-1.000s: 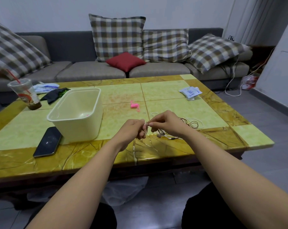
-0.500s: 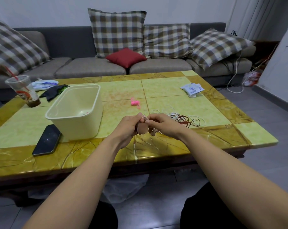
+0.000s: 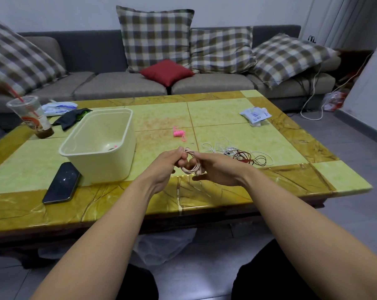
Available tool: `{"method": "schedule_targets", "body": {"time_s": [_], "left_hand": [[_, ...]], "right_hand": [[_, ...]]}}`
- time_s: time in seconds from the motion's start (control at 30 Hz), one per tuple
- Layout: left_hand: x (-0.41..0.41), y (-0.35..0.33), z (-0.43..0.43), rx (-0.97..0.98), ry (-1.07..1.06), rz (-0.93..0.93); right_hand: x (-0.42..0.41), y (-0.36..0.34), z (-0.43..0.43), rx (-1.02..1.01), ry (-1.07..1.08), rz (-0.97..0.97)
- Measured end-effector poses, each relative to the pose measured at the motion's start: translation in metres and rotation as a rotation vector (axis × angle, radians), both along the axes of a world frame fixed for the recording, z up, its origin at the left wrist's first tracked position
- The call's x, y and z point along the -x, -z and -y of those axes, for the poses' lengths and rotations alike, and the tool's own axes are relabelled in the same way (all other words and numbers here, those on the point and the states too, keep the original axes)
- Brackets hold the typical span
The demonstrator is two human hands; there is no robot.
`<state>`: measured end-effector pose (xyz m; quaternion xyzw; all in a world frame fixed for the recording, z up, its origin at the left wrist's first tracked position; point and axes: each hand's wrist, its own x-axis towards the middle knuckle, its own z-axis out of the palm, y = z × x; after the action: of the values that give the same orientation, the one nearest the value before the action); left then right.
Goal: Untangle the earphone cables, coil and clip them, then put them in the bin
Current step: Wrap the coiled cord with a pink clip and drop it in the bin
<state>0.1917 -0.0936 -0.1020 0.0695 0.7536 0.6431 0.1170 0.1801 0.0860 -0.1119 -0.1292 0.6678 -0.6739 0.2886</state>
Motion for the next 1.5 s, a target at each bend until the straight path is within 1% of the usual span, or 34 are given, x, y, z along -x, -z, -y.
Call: {"method": "schedule_targets", "body": {"time_s": [0.1, 0.17, 0.2, 0.33, 0.43, 0.5, 0.63, 0.73, 0.8, 0.87, 0.93, 1.0, 1.1, 1.23, 1.3, 1.4, 1.43, 1.5], "left_hand": [[0.0, 0.003, 0.004, -0.047, 0.075, -0.008], [0.0, 0.005, 0.005, -0.084, 0.096, -0.014], [0.001, 0.006, 0.005, -0.09, 0.103, -0.017], [0.006, 0.011, 0.01, -0.017, 0.114, 0.012], [0.015, 0.008, 0.014, -0.012, 0.103, 0.196], [0.022, 0.004, 0.014, 0.029, 0.109, 0.282], [0.037, -0.002, 0.015, 0.104, 0.16, 0.314], [0.053, 0.002, 0.016, 0.071, 0.169, 0.322], [0.065, 0.006, 0.016, 0.049, 0.109, 0.326], [0.079, 0.01, 0.016, 0.046, 0.003, 0.333], [0.095, 0.013, 0.016, 0.062, -0.107, 0.315], [0.116, 0.019, 0.019, 0.074, -0.212, 0.287], [0.144, 0.028, 0.022, 0.036, -0.346, 0.256], [0.171, 0.038, 0.019, 0.033, -0.482, 0.239], [0.182, 0.041, 0.019, 0.009, -0.522, 0.255], [0.189, 0.043, 0.017, 0.025, -0.61, 0.282], [0.191, 0.045, 0.017, 0.027, -0.622, 0.294], [0.191, 0.049, 0.017, 0.026, -0.623, 0.296]], "right_hand": [[0.001, -0.002, 0.001, 0.141, -0.022, 0.055], [0.005, -0.002, 0.004, 0.165, 0.025, 0.079], [0.008, 0.0, 0.006, 0.147, 0.045, 0.067], [0.018, 0.014, 0.009, 0.002, 0.121, -0.027], [0.02, 0.016, 0.013, -0.258, 0.084, -0.191], [0.02, 0.007, 0.018, -0.378, 0.04, -0.28], [0.031, -0.005, 0.025, -0.443, 0.011, -0.41], [0.051, 0.001, 0.027, -0.47, -0.002, -0.401], [0.067, 0.004, 0.032, -0.455, -0.012, -0.378], [0.085, 0.007, 0.036, -0.413, 0.001, -0.346], [0.104, 0.01, 0.038, -0.382, 0.043, -0.323], [0.128, 0.018, 0.04, -0.4, 0.111, -0.331], [0.166, 0.032, 0.042, -0.491, 0.296, -0.409], [0.215, 0.051, 0.052, -0.625, 0.434, -0.452], [0.23, 0.061, 0.058, -0.744, 0.448, -0.446], [0.235, 0.073, 0.065, -0.984, 0.374, -0.482], [0.234, 0.076, 0.066, -1.03, 0.382, -0.517], [0.233, 0.079, 0.066, -1.029, 0.447, -0.574]]}}
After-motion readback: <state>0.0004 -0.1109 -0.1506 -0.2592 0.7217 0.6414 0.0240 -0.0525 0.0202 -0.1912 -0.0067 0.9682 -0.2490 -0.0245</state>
